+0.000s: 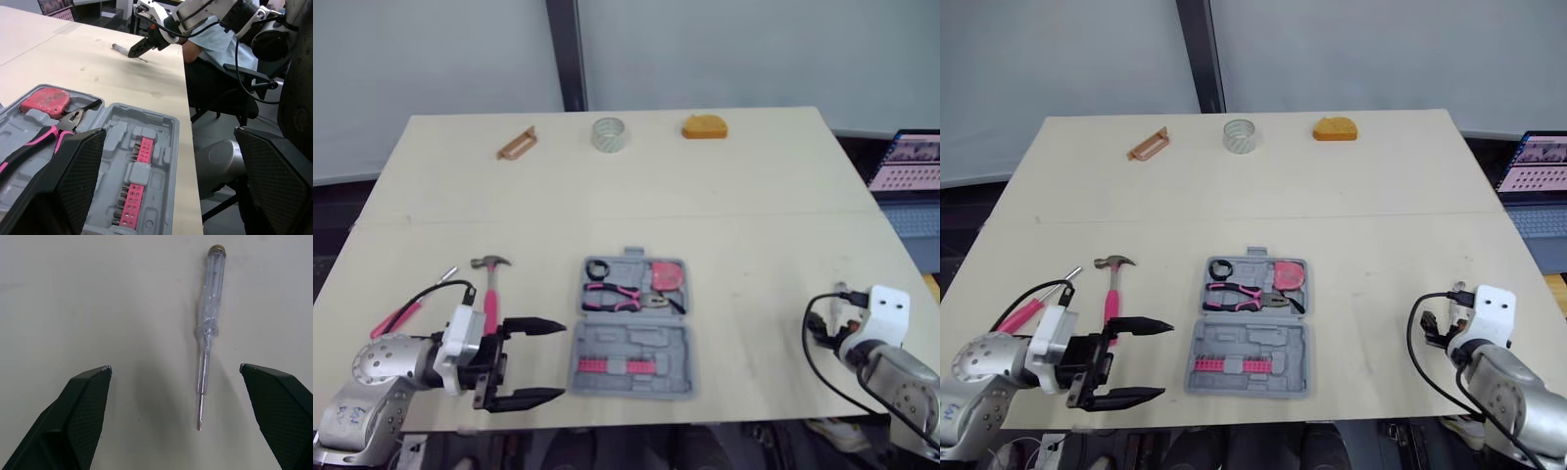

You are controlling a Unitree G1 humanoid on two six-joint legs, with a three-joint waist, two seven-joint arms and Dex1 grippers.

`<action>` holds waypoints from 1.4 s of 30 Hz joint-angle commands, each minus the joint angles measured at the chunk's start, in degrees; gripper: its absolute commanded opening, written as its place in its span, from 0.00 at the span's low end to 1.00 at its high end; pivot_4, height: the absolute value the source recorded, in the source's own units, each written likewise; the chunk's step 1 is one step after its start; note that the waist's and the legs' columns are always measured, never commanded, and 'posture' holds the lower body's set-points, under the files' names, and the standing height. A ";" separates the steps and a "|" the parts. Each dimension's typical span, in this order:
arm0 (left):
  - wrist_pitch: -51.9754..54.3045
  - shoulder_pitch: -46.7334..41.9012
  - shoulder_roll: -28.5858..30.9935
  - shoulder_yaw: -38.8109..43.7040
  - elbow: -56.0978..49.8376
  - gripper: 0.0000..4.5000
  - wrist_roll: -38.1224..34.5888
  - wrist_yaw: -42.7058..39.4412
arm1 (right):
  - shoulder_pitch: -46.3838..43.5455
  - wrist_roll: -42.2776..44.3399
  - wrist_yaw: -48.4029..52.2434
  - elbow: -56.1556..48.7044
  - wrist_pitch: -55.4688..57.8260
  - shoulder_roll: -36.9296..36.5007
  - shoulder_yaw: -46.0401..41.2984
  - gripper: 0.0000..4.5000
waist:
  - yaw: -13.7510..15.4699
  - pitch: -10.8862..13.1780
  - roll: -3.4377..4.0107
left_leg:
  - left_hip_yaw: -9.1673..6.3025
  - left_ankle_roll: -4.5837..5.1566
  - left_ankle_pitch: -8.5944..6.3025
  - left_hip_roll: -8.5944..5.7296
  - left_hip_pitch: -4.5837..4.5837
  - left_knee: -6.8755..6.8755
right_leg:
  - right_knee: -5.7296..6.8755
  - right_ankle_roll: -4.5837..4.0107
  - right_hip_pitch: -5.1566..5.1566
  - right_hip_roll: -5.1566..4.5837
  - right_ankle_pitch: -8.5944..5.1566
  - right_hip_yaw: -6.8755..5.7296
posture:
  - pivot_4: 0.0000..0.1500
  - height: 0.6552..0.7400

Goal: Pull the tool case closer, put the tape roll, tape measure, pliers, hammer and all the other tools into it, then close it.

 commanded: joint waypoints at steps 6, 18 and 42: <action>-0.29 1.39 1.18 2.61 -2.81 1.00 -0.15 0.70 | -4.09 -3.23 0.72 10.04 -6.47 -1.44 0.61 0.99 | -0.27 0.01 0.04 | 0.02 0.00 0.01 0.00 0.00 0.00 | 0.03 0.00 -0.03 0.00 0.00 0.02 | 1.00 1.00; 0.02 2.25 1.62 3.50 -3.60 1.00 -0.12 1.20 | -7.68 -3.78 1.81 17.86 -11.42 -3.27 2.10 0.99 | -0.29 0.01 0.04 | 0.03 0.00 0.01 0.00 0.00 0.01 | 0.04 0.00 -0.03 0.00 0.00 0.02 | 1.00 1.00; 1.29 2.38 1.63 3.92 -3.52 1.00 -1.21 3.51 | -8.51 -2.35 5.10 15.34 -11.59 -6.06 4.77 0.00 | -0.26 0.03 0.07 | 0.04 0.00 0.01 0.00 -0.02 0.02 | 0.01 0.00 -0.03 0.00 0.00 0.03 | 1.00 1.00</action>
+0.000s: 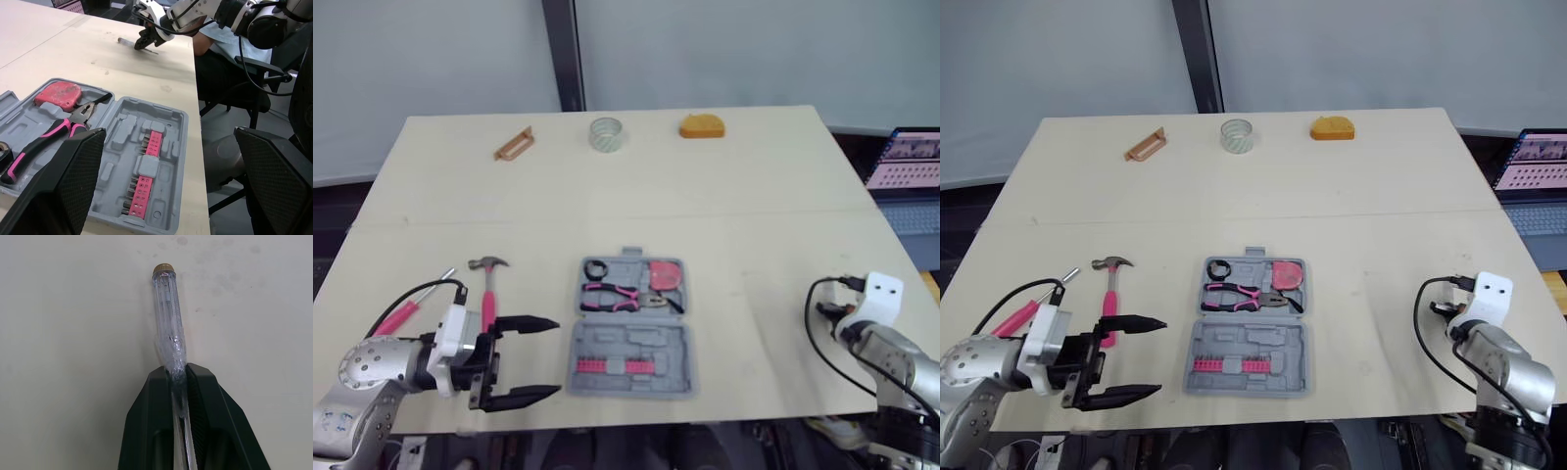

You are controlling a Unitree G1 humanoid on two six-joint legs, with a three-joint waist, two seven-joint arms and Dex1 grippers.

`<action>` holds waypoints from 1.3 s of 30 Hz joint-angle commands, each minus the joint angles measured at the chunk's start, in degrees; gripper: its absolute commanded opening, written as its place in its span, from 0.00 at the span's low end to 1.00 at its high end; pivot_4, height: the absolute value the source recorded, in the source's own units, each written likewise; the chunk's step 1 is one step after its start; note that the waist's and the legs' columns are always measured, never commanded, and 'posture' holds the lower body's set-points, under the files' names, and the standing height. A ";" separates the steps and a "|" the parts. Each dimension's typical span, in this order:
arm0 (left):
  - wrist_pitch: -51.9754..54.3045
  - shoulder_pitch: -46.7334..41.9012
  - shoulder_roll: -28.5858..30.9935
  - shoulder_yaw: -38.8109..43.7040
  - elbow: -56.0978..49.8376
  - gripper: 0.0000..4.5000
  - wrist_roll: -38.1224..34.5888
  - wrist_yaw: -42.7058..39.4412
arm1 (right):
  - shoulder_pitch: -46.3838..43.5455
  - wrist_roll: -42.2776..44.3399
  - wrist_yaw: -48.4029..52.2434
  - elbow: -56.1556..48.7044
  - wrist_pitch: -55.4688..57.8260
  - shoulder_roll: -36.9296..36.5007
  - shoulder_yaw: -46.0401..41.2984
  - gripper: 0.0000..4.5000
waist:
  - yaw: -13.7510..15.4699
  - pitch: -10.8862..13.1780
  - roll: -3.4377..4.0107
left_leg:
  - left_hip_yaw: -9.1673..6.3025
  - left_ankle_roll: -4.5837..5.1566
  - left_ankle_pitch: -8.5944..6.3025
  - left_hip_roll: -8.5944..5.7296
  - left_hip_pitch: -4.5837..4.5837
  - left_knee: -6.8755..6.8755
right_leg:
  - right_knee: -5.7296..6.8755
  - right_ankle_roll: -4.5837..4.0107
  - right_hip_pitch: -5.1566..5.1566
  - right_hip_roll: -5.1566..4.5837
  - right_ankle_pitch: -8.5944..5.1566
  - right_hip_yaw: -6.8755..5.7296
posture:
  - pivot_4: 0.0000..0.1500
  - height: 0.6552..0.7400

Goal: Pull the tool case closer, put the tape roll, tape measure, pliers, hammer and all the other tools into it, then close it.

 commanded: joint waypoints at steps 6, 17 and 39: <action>1.45 1.54 2.71 6.15 2.26 1.00 -1.77 -2.57 | -0.90 5.06 18.31 -21.55 8.14 -17.13 16.40 0.00 | -0.18 0.20 0.33 | 0.04 0.01 0.01 0.00 -0.03 -0.05 | 0.01 0.00 -0.11 0.01 0.00 0.03 | 1.00 1.00; -1.19 1.99 3.77 8.27 8.30 1.00 0.89 -5.77 | -31.94 12.94 36.78 -34.20 25.39 -29.18 46.84 0.00 | -0.06 0.40 0.04 | 0.02 0.01 0.00 0.00 -0.28 0.05 | 0.04 0.01 -0.37 -0.01 0.00 0.04 | 1.00 1.00; -7.49 5.02 4.29 9.43 14.24 1.00 5.12 -8.98 | -54.73 7.66 32.79 -18.31 31.31 -4.72 76.58 0.00 | -1.75 0.38 0.00 | 0.12 -0.04 0.03 0.04 -0.43 0.04 | 0.47 0.01 -0.91 -0.03 0.00 -0.10 | 1.00 1.00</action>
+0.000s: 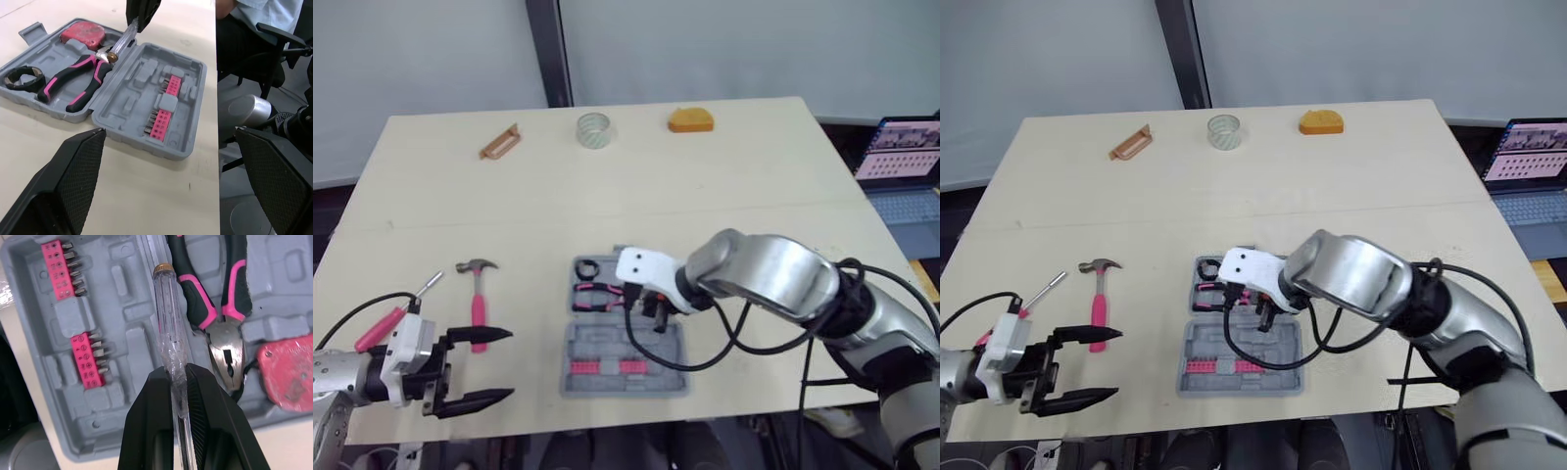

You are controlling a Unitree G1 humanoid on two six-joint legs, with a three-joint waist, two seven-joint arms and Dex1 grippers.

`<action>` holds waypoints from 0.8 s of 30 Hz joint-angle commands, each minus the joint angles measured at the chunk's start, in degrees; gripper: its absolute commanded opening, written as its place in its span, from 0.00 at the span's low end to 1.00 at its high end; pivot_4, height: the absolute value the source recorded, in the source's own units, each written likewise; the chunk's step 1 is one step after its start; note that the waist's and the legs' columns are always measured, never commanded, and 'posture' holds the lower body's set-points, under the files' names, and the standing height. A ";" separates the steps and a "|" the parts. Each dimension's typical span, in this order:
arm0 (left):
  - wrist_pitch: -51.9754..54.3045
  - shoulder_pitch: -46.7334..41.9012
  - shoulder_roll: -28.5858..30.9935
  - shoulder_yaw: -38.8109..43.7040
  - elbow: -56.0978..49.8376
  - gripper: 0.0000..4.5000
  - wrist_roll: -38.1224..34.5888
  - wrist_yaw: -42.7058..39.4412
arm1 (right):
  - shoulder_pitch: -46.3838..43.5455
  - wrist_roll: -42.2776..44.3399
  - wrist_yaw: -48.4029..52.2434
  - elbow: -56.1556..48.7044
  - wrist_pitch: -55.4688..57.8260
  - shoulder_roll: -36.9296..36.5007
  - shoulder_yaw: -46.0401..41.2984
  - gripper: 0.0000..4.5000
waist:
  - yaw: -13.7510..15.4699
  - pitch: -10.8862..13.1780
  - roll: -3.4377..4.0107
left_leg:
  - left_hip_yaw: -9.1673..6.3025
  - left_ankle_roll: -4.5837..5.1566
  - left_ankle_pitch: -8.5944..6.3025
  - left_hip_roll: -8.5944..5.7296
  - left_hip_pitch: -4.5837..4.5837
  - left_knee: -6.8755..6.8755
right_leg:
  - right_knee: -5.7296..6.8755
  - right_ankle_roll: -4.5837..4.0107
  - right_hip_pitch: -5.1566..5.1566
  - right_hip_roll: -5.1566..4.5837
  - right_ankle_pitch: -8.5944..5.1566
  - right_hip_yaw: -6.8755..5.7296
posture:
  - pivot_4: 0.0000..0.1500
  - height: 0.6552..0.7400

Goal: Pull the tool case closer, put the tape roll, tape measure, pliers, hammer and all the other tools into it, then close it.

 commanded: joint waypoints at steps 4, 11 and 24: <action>-2.16 0.69 0.62 1.43 1.00 1.00 1.10 -0.89 | -0.95 -3.37 0.97 4.10 -4.55 3.00 4.30 0.00 | -0.15 0.00 0.00 | 0.00 0.00 0.00 0.01 0.00 0.00 | 0.03 0.00 -0.01 -0.01 0.00 -0.01 | 1.00 1.00; -2.98 1.13 0.24 1.50 1.42 1.00 1.05 -1.03 | -0.99 -4.27 4.54 6.61 -7.55 4.94 5.79 0.00 | -0.28 -0.01 -0.02 | 0.00 0.00 0.00 0.03 0.01 0.00 | 0.05 0.00 -0.01 -0.01 0.00 -0.06 | 1.00 1.00; -1.37 0.51 0.49 1.67 0.53 1.00 -0.39 -0.96 | -1.20 -3.92 5.38 4.17 -6.27 8.85 0.29 0.00 | -1.37 -0.02 -0.03 | 0.00 -0.01 0.00 0.08 0.01 -0.07 | 0.10 0.00 -0.10 -0.02 0.00 -0.22 | 1.00 1.00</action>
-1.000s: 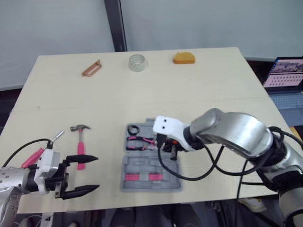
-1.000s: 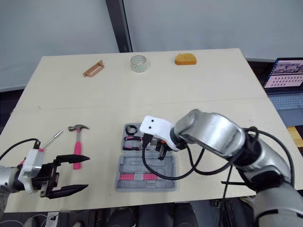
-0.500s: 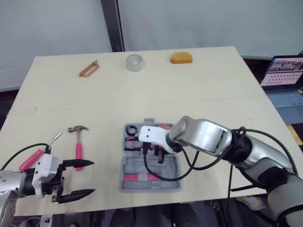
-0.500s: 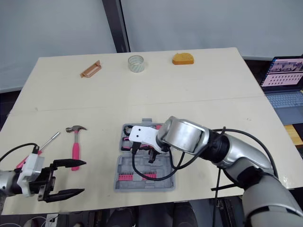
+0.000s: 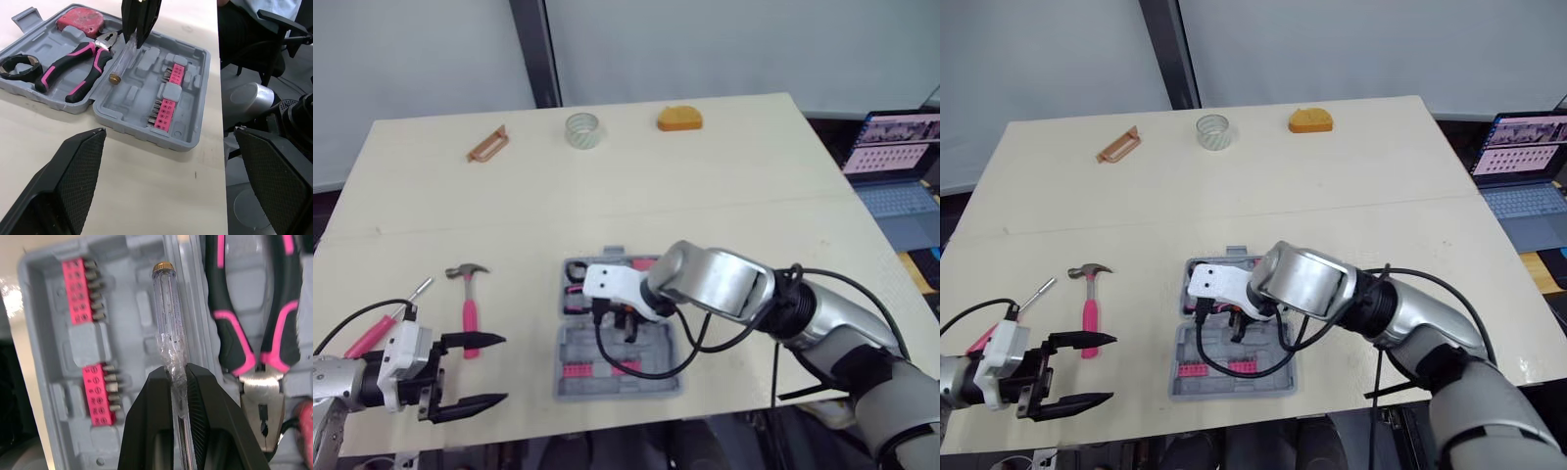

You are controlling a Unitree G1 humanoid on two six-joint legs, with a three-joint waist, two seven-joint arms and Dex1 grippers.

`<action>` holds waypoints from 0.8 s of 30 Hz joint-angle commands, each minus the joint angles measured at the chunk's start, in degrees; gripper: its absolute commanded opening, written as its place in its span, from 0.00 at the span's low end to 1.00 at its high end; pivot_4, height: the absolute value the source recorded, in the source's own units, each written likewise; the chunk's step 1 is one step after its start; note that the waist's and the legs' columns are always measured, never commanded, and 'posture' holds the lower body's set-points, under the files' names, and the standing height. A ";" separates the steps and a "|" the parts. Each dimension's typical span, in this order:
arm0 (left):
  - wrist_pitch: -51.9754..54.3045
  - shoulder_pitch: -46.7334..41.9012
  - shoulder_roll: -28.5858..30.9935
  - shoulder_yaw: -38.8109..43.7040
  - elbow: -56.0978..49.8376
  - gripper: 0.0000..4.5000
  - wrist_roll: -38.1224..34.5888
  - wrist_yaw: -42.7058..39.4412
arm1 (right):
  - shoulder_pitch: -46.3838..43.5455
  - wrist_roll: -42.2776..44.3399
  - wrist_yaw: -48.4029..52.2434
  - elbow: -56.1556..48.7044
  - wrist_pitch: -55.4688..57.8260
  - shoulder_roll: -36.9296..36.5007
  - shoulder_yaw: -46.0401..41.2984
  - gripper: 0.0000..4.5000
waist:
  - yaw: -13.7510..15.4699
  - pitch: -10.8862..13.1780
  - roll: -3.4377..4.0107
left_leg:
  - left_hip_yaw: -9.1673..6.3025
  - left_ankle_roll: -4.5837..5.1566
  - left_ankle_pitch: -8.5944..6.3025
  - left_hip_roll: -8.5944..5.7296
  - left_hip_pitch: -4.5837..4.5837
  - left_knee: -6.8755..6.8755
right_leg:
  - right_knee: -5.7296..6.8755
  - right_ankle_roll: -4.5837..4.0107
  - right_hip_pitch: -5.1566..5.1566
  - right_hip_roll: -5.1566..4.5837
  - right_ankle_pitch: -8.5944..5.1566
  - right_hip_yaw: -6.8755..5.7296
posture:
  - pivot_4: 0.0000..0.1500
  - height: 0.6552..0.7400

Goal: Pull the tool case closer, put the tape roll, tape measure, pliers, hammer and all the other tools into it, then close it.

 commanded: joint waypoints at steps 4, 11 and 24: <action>1.27 -0.13 0.99 1.40 -1.50 1.00 -1.39 -0.94 | -0.01 0.97 -0.41 -3.95 3.01 2.46 -2.60 0.00 | 0.00 -0.01 -0.01 | 0.00 0.00 0.00 0.00 0.00 0.00 | 0.01 0.00 0.00 0.00 0.00 0.00 | 1.00 1.00; 1.93 -1.14 1.42 1.13 -1.41 1.00 -1.11 -1.01 | 1.85 -1.86 -2.36 1.00 0.78 5.64 0.17 0.00 | -0.05 -0.02 -0.03 | 0.00 0.00 0.00 0.00 0.01 0.00 | 0.03 0.00 0.00 0.00 0.00 -0.01 | 1.00 1.00; 1.89 -0.77 0.94 0.68 -3.13 1.00 -0.56 -0.07 | 2.18 -5.30 -2.00 4.90 -1.70 6.56 2.77 0.00 | -0.09 -0.02 -0.03 | 0.00 -0.01 0.00 0.01 0.01 0.01 | 0.05 0.00 -0.01 0.00 0.00 -0.04 | 1.00 1.00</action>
